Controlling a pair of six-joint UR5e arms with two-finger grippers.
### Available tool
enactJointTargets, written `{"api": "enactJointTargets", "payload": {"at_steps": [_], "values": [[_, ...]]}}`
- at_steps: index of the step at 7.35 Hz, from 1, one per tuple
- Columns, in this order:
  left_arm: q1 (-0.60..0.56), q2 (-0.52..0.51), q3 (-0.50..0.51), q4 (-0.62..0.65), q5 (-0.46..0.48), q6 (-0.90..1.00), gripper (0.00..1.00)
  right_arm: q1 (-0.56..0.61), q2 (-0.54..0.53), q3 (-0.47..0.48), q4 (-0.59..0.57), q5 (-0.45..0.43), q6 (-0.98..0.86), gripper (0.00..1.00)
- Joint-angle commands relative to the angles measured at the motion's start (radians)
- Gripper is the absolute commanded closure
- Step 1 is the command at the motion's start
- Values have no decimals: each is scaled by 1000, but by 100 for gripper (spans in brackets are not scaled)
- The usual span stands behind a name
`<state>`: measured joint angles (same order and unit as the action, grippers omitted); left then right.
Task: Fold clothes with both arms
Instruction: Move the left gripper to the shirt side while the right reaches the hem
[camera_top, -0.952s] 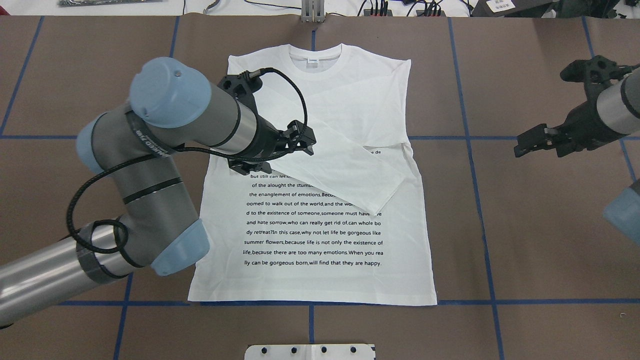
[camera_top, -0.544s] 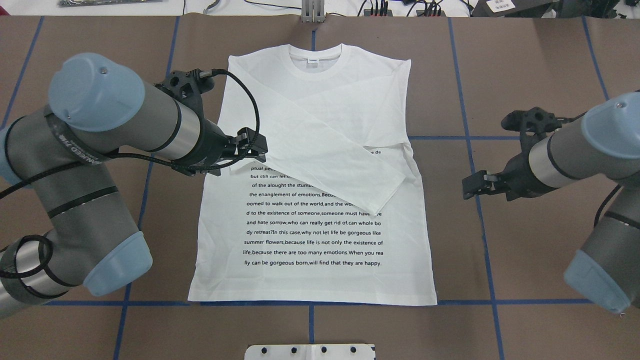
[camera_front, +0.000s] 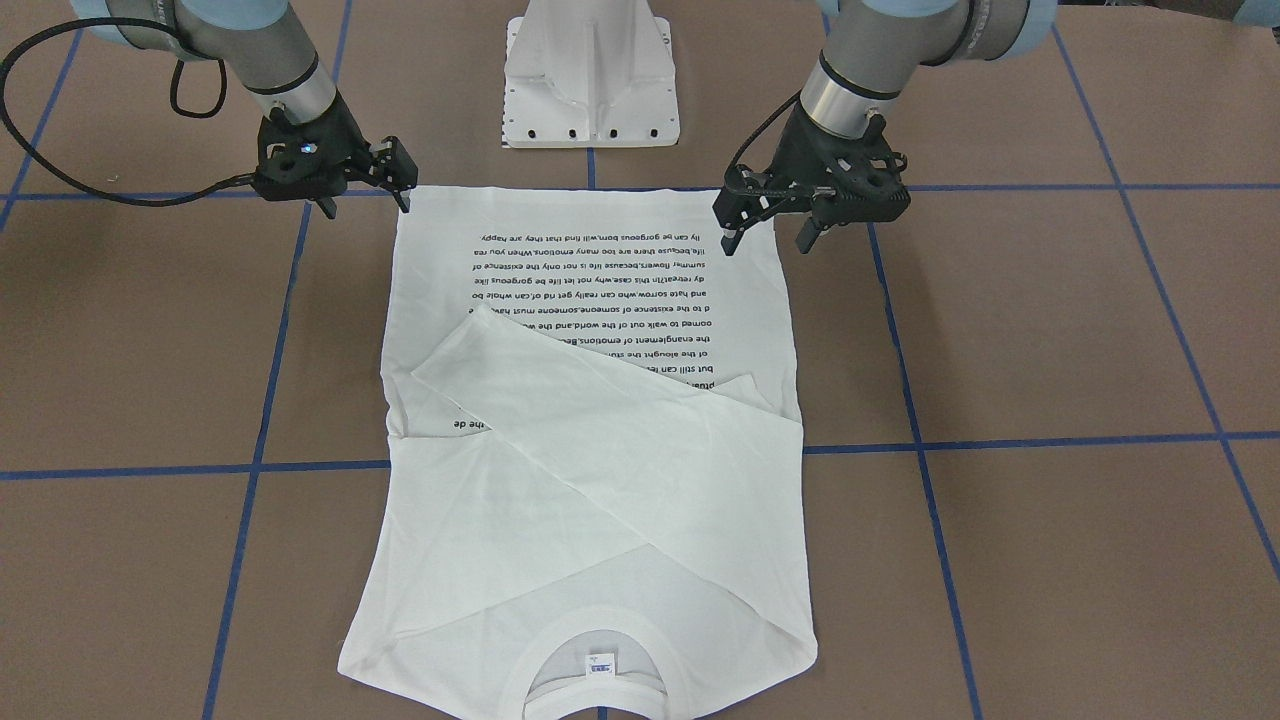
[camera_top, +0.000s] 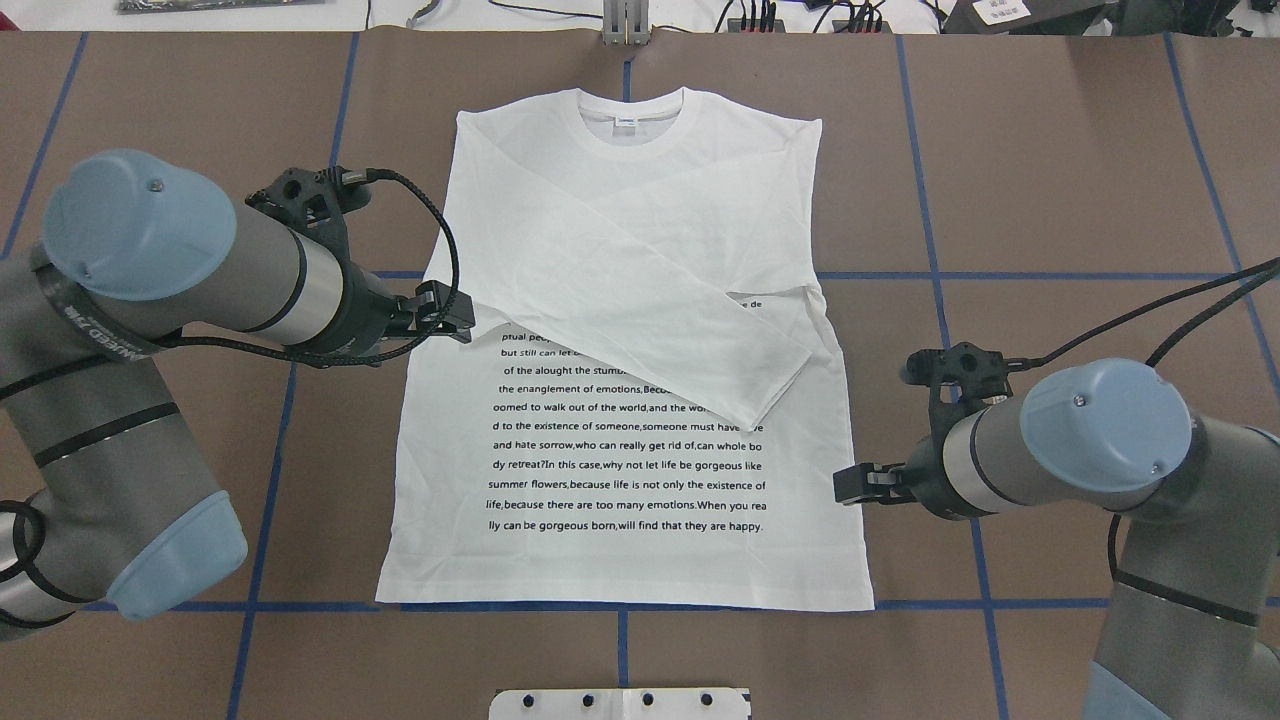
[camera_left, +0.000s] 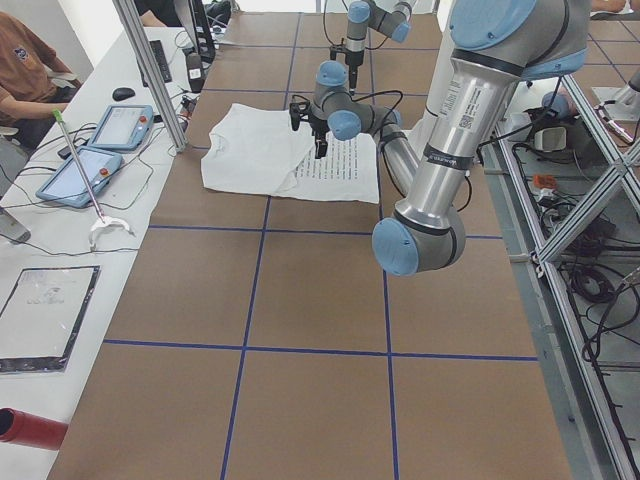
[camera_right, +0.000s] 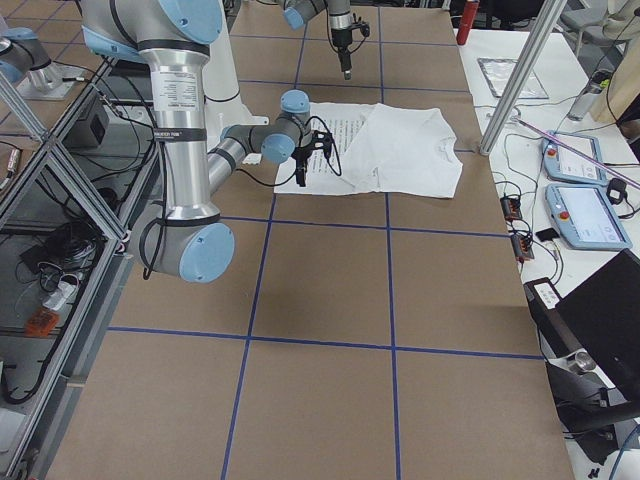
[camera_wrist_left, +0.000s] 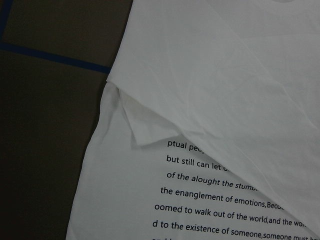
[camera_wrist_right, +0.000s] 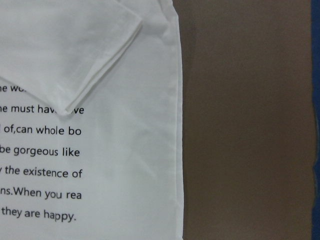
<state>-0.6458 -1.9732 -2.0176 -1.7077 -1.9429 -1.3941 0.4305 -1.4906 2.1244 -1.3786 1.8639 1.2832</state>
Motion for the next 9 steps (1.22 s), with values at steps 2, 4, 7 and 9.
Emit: {"api": "enactJointTargets", "payload": {"at_steps": [2, 4, 7, 9], "values": [[5, 88, -12, -18, -27, -34, 0, -99, 1, -23, 0, -35, 79, 0], [3, 161, -38, -140, -104, -13, 0, -143, 19, -67, 4, -78, 93, 0], [3, 183, -84, -144, -91, -22, 1, -164, 27, -107, 6, -80, 96, 0], [0, 183, -90, -141, -91, -22, 1, -167, 27, -119, 4, -74, 99, 5]]}}
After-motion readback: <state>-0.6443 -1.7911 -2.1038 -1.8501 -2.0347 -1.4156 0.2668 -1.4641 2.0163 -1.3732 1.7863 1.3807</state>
